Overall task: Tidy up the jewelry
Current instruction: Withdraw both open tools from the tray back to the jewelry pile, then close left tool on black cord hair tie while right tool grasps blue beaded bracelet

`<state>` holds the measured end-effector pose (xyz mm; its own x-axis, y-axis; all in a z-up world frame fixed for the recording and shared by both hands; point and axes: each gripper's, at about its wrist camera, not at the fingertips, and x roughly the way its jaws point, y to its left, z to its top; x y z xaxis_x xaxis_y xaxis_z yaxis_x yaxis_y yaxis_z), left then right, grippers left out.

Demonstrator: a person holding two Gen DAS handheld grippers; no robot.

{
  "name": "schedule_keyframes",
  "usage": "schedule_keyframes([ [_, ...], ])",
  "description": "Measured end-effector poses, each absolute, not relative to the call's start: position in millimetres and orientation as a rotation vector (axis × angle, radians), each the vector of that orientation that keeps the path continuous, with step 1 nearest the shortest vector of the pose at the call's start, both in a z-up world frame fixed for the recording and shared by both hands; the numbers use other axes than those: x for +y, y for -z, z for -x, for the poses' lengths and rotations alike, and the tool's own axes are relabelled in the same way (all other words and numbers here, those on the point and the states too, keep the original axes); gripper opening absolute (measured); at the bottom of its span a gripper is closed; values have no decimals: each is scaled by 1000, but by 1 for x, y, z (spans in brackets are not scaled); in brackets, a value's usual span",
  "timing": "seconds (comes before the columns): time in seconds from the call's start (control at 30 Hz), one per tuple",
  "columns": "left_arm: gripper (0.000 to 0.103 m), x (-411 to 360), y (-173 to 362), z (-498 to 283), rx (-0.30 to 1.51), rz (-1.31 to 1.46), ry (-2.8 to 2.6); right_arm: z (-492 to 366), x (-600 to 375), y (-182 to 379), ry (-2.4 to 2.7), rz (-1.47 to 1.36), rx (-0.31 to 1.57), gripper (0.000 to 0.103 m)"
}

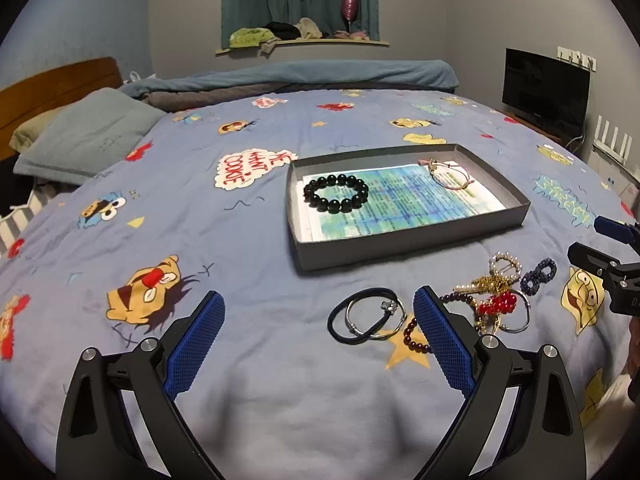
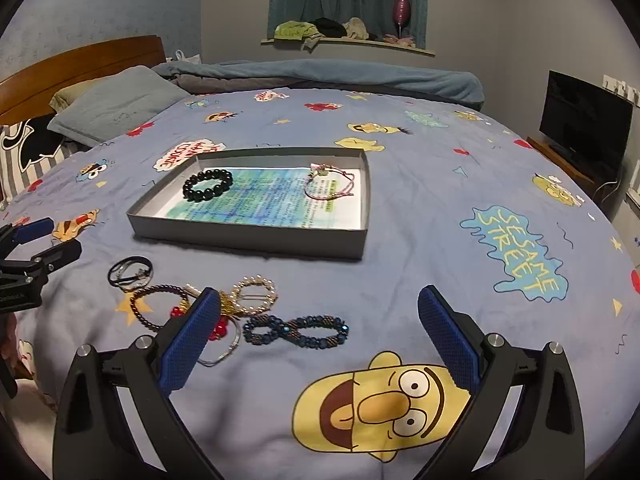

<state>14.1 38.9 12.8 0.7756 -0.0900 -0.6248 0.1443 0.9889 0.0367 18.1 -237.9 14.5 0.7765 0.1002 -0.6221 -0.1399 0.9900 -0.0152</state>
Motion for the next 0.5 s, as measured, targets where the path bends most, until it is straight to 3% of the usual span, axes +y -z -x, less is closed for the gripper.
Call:
schedule_keyframes([
  [0.5,95,42,13,-11,727,-121,194,-18,-258,9,-107,70,684,97],
])
